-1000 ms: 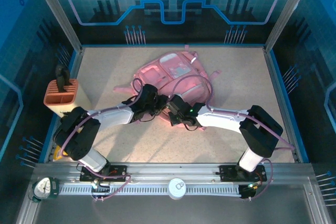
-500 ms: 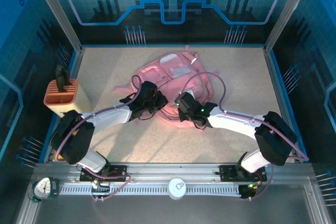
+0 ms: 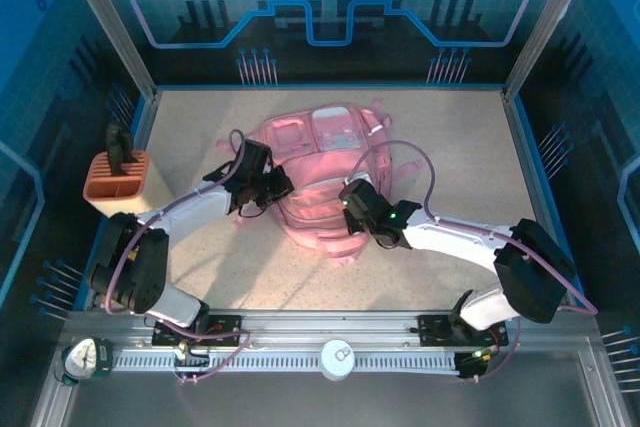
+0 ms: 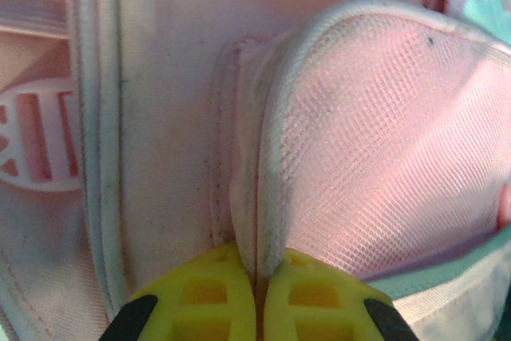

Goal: Pack books, pencil case, and school supplies into a backpack

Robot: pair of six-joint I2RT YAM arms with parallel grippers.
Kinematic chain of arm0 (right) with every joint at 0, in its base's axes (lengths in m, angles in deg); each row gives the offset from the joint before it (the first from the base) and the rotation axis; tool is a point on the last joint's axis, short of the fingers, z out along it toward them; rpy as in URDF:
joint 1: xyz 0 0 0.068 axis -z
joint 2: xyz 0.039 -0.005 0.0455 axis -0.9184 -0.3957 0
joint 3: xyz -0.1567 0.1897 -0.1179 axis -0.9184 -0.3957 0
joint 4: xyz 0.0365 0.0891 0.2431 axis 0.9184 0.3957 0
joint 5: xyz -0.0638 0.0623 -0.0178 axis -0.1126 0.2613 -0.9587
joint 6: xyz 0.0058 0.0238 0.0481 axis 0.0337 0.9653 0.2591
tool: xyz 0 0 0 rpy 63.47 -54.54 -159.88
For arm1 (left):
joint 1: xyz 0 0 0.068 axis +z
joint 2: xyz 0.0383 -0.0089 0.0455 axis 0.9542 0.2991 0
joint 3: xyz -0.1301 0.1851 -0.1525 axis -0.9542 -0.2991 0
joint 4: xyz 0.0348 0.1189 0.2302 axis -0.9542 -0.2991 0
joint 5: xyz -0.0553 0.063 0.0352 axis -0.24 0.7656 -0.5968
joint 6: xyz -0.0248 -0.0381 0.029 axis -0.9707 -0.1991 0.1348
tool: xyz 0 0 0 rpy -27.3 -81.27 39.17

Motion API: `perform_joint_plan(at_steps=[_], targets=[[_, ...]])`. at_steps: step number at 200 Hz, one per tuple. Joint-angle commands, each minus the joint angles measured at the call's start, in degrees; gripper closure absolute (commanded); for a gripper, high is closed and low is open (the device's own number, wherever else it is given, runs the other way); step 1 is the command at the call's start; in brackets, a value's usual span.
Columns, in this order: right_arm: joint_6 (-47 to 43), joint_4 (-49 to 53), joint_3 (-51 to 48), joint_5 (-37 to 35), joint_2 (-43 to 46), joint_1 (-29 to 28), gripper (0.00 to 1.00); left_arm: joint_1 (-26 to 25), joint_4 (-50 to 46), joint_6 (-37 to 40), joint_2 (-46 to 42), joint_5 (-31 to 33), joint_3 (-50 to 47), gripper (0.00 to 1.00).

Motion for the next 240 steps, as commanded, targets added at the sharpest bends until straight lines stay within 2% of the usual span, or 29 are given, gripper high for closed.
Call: perform_joint_plan(at_steps=[1,21,40,71,92,113,145,159,175,212,240], targets=[[0.6,2.1,0.2,2.4,-0.5,-4.2,1.0,3.8,2.9,3.5,3.9,1.8,6.5,1.0],[2.4,-1.5,2.0,6.2,-3.7,-5.5,1.0,4.3,3.0,4.8,7.0,1.5,10.3,1.0],[3.4,-1.1,5.9,6.4,-6.4,-5.6,1.0,5.1,3.1,4.8,8.5,-0.9,12.0,1.0],[3.1,0.8,6.3,4.0,-6.5,-5.2,1.0,5.4,4.4,5.1,6.1,-6.1,9.7,0.77],[4.2,1.1,4.9,4.7,-4.9,-4.6,1.0,4.9,5.7,1.9,1.9,-9.8,5.5,0.64],[4.7,0.4,3.8,5.5,-3.8,-4.5,1.0,2.1,10.1,-3.6,-4.3,-7.2,-1.3,0.52],[5.1,0.1,3.5,6.6,-3.3,-4.4,1.0,-4.5,9.4,-11.0,-9.7,-0.3,-6.6,0.44],[5.1,0.3,3.5,6.5,-3.8,-4.4,1.0,-8.0,12.2,-14.7,-10.4,2.6,-8.8,0.4],[5.3,0.5,3.4,6.5,-4.1,-4.4,1.0,-11.1,16.6,-18.4,-9.5,4.2,-10.5,0.38],[5.7,0.1,3.2,5.9,-3.3,-4.2,1.0,-16.9,19.5,-24.1,-5.3,9.2,-9.6,0.36],[6.1,-0.5,2.9,6.0,-3.2,-3.8,1.0,-17.9,22.7,-26.9,0.0,9.5,-8.4,0.35]])
